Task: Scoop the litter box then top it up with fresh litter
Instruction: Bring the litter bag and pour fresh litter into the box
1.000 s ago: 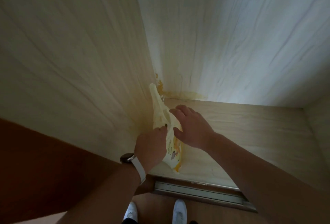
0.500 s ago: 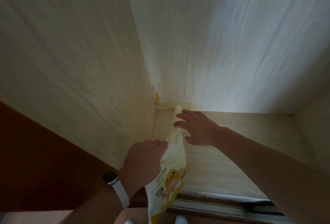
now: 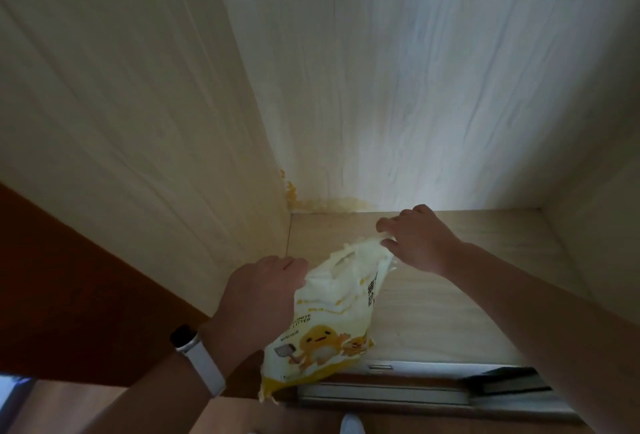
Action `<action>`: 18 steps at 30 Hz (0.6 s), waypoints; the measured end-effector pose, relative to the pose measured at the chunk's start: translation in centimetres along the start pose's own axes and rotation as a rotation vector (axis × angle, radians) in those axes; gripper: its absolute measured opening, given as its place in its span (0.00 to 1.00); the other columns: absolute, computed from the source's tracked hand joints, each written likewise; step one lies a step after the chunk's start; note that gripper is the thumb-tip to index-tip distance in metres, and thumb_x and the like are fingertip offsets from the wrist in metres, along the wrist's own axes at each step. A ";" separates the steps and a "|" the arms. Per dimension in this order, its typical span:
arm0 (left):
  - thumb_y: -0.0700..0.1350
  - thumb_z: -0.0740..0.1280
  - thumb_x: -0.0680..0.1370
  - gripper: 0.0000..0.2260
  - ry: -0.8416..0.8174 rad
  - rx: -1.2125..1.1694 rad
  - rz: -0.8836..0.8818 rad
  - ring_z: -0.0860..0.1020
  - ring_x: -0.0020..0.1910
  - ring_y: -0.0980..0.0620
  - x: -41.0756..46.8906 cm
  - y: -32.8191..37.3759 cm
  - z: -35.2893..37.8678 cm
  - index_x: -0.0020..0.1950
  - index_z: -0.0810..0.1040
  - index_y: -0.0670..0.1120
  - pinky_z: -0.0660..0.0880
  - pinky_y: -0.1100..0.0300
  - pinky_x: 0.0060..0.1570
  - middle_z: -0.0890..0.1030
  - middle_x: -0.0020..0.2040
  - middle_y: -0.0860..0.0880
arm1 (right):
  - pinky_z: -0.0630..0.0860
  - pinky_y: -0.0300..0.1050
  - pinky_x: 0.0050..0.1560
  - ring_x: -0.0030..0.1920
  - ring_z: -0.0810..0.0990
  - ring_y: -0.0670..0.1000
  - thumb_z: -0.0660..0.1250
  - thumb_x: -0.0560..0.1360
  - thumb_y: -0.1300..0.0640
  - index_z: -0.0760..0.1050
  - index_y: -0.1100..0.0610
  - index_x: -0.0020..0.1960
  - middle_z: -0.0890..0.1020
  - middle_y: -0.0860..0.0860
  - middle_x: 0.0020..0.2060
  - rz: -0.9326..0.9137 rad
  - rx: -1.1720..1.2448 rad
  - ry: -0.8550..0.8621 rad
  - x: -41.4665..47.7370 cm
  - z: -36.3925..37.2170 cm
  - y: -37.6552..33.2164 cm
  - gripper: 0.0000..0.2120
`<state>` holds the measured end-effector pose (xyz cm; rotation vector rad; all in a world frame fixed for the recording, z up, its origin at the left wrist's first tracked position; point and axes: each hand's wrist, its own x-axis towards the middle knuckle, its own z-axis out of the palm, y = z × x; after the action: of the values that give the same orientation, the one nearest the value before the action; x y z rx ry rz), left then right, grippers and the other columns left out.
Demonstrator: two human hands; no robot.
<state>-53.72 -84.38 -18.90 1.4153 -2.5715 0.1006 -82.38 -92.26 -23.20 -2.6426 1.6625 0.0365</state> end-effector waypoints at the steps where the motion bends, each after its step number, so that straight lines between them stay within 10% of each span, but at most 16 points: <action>1: 0.41 0.77 0.66 0.16 -0.006 -0.026 -0.035 0.71 0.28 0.54 0.1 0.2 -0.1 0.39 0.71 0.52 0.62 0.62 0.23 0.73 0.31 0.56 | 0.66 0.47 0.56 0.54 0.78 0.53 0.57 0.81 0.47 0.75 0.49 0.57 0.82 0.47 0.48 0.007 -0.002 -0.015 -0.6 0.0 0.4 0.11; 6: 0.48 0.63 0.80 0.10 -0.090 -0.220 -0.351 0.68 0.34 0.56 0.8 1.0 -0.3 0.40 0.65 0.53 0.60 0.62 0.30 0.71 0.34 0.54 | 0.65 0.43 0.38 0.43 0.76 0.52 0.55 0.81 0.48 0.70 0.51 0.45 0.73 0.46 0.39 0.061 0.173 -0.069 -3.4 0.5 1.4 0.11; 18: 0.45 0.68 0.76 0.10 0.038 -0.503 -0.643 0.75 0.35 0.52 1.5 0.8 -1.7 0.35 0.74 0.49 0.68 0.58 0.33 0.77 0.34 0.50 | 0.62 0.44 0.30 0.28 0.65 0.48 0.62 0.74 0.58 0.62 0.55 0.31 0.69 0.49 0.26 0.295 0.601 0.076 -6.9 -3.3 -1.7 0.15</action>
<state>-54.94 -84.88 -16.90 1.8817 -1.7972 -0.5613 -83.82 -85.41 -19.74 -1.9718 1.7232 -0.4823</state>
